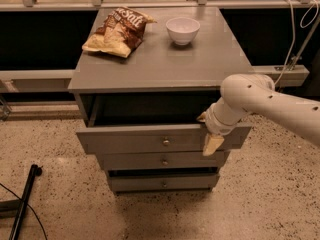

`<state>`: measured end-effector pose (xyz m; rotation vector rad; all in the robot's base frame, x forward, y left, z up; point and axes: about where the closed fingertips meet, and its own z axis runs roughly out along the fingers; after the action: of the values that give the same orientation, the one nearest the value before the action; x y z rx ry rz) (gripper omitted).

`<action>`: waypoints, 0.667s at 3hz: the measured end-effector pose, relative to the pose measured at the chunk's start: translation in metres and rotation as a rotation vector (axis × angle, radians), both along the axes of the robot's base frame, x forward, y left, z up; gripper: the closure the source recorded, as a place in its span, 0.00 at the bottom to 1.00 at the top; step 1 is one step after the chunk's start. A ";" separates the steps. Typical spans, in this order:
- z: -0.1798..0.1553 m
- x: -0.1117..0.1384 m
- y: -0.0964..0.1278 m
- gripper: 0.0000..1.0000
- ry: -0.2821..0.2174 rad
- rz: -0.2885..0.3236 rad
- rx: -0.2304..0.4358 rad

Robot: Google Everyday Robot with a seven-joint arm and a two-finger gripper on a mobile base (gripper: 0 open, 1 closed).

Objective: Open top drawer

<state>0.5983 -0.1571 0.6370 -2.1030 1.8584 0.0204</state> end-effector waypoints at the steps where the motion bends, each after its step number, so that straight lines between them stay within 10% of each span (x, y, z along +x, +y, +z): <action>1: -0.006 -0.027 0.003 0.43 0.056 0.021 0.022; 2: -0.002 -0.037 0.004 0.41 0.072 0.035 0.018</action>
Offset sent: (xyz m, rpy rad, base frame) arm -0.0887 0.0069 0.0189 -0.0085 0.1195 0.0942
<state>0.5616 -0.1528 0.6352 -2.1488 1.8546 0.1227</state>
